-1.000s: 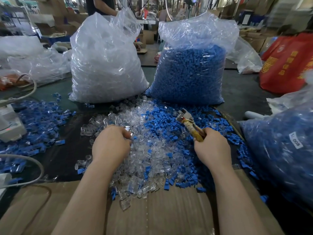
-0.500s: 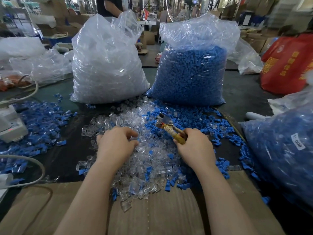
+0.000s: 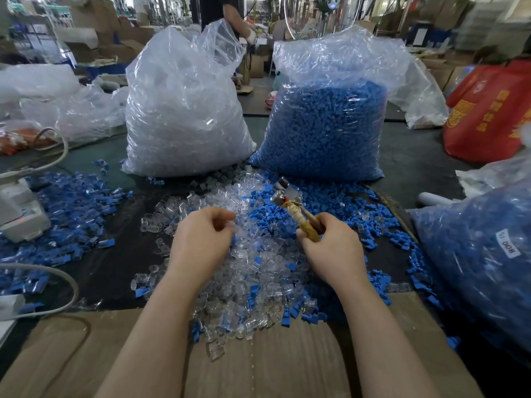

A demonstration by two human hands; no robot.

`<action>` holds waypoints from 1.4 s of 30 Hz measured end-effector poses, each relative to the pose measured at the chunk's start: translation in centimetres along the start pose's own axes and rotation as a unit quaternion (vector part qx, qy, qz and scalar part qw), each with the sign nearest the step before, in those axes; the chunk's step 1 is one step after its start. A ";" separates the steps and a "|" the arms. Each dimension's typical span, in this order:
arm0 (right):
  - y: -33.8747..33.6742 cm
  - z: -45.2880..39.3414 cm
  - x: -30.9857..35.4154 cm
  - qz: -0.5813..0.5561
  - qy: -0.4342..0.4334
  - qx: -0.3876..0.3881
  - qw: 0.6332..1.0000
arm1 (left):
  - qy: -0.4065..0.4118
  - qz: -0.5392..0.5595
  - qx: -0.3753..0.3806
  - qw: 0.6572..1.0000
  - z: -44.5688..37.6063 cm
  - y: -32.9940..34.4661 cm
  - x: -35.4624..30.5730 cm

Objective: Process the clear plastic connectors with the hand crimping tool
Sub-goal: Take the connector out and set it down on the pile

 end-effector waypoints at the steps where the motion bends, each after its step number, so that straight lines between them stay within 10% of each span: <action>1: -0.1 0.0 0.0 -0.018 0.006 0.001 1.000 | -0.003 0.019 0.002 1.000 0.0 0.0 -0.1; 20: -0.9 0.6 1.5 -0.261 -0.008 -0.021 0.965 | -0.105 0.298 0.100 0.943 1.4 1.9 -2.0; 31: -1.0 1.1 2.5 -0.322 -0.016 -0.013 0.946 | -0.201 0.472 0.151 0.845 2.3 3.1 -2.7; 42: -1.5 1.5 3.8 -0.378 -0.018 -0.020 0.925 | -0.180 0.476 0.163 0.846 2.6 3.6 -3.4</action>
Point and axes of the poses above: each hand's wrist, its own z-axis away from the middle knuckle, its own y-axis out of the palm, x = y × z, the point moved 8 cm from there along -z, towards the middle knuckle, and after that the axes turned 12 degrees about -x, right-handed, at the moved point
